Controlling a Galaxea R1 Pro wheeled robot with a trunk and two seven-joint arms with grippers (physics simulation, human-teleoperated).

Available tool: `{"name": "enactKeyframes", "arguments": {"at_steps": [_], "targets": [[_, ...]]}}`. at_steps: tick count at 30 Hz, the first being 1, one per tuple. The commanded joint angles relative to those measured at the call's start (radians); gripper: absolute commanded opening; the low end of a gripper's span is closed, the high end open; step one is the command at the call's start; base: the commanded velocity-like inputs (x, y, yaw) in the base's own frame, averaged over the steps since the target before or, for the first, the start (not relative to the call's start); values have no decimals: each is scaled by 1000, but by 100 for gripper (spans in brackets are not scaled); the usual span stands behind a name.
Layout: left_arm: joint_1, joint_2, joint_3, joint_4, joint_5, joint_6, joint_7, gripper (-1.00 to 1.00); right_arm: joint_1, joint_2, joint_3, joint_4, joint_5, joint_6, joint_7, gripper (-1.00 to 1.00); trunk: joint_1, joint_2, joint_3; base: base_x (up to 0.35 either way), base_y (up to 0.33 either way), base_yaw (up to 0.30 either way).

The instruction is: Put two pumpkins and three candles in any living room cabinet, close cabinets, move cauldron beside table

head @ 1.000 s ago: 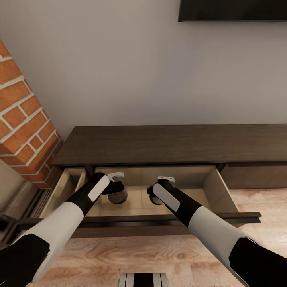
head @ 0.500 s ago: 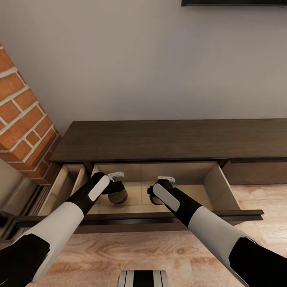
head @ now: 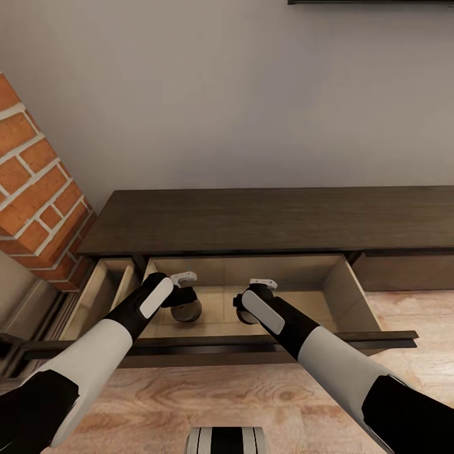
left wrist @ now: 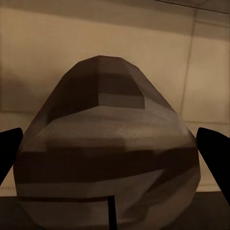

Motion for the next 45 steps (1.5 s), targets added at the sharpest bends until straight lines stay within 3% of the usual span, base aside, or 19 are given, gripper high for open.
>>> {"name": "enactKeyframes", "arguments": {"at_steps": [1, 2, 12, 13, 20, 45], "targets": [[-1, 1, -6, -2, 11, 1, 9, -100, -1, 0, 3, -1, -5, 3, -7, -100, 0, 0, -1, 0, 0, 0], [-1, 2, -5, -2, 11, 1, 9, -100, -1, 0, 3, -1, -5, 3, -7, 100, 0, 0, -1, 0, 0, 0], [-1, 4, -5, -2, 11, 1, 8, -100, -1, 0, 3, -1, -5, 6, -7, 100, 0, 0, -1, 0, 0, 0], [-1, 4, -5, -2, 11, 1, 8, 100, -1, 0, 3, -1, -5, 6, -7, 100, 0, 0, -1, 0, 0, 0], [-1, 5, -4, -2, 11, 1, 8, 100, -1, 0, 3, -1, -5, 6, -7, 100, 0, 0, -1, 0, 0, 0], [-1, 5, 9, -2, 11, 15, 7, 100, -1, 0, 1, -1, -6, 5, -7, 100, -11, 5, 96, 0, 0, 0]]}}
